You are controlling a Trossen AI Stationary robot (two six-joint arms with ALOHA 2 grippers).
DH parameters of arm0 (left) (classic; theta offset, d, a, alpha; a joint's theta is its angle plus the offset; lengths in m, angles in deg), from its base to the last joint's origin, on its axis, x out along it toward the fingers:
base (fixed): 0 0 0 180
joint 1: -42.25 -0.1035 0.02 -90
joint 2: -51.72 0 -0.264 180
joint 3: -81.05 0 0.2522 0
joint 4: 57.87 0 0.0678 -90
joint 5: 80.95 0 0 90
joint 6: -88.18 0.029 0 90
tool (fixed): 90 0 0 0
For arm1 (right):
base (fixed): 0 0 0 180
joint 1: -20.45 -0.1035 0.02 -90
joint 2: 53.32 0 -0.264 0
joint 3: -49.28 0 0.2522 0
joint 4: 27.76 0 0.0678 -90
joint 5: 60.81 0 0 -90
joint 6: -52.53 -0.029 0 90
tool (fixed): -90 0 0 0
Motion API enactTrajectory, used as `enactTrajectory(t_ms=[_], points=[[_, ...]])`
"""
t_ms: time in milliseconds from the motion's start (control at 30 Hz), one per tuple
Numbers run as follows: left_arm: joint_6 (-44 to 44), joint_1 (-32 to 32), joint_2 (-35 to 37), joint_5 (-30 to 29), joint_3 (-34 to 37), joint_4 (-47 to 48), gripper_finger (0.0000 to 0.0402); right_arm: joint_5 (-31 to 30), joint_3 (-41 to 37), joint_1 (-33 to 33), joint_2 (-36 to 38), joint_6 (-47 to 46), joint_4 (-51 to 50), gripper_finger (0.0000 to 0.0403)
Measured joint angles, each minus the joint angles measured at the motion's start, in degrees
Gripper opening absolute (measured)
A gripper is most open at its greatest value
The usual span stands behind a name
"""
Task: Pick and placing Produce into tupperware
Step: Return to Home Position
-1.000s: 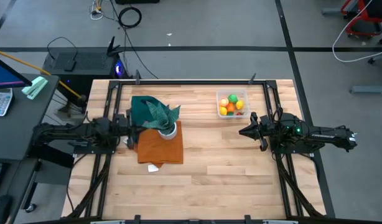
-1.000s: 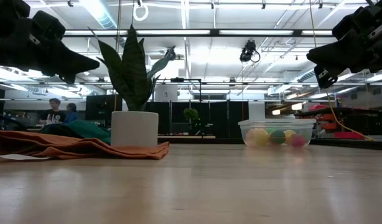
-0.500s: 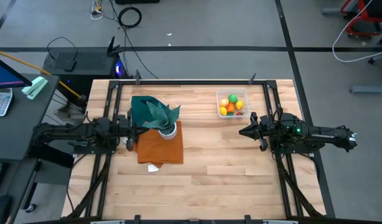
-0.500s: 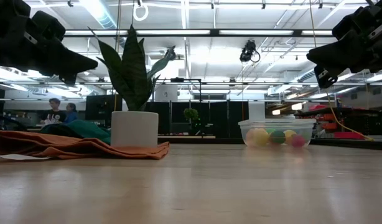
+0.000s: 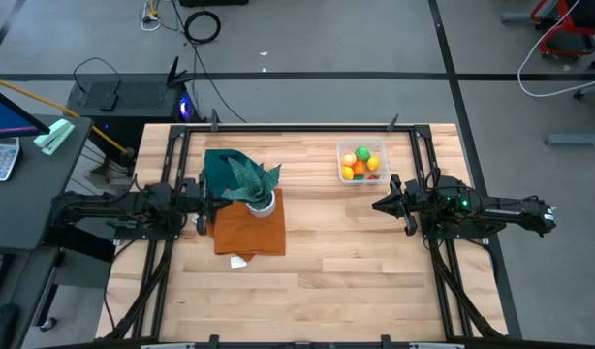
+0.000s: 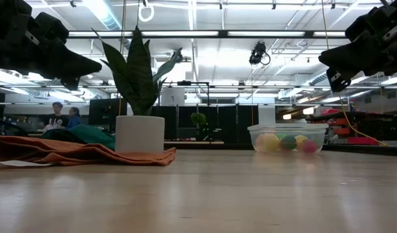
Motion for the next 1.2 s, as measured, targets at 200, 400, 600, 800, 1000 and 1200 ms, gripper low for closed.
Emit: enactTrajectory(t_ms=[200,400,600,800,1000,1200], points=[[-0.01,0.0,0.0,-0.02,0.0,0.02,0.0036,0.0,0.0,0.0,-0.01,0.0,0.01,0.0],[0.02,0.0,0.0,-0.03,0.01,0.02,0.0027,-0.01,0.0,0.01,-0.01,0.0,0.01,0.0],[0.0,0.0,0.0,-0.05,0.02,0.04,0.0021,-0.01,0.0,0.0,0.01,0.0,-0.01,0.0],[0.02,0.0,0.0,-0.06,0.02,0.04,0.0031,-0.01,0.0,0.0,-0.01,0.0,0.0,0.0],[0.0,0.0,0.0,-0.06,0.02,0.07,0.0035,0.0,0.0,0.01,-0.01,0.0,0.0,0.0],[0.03,0.0,0.0,-0.06,0.02,0.07,0.0026,0.0,0.0,0.0,0.01,0.0,-0.01,0.0]])
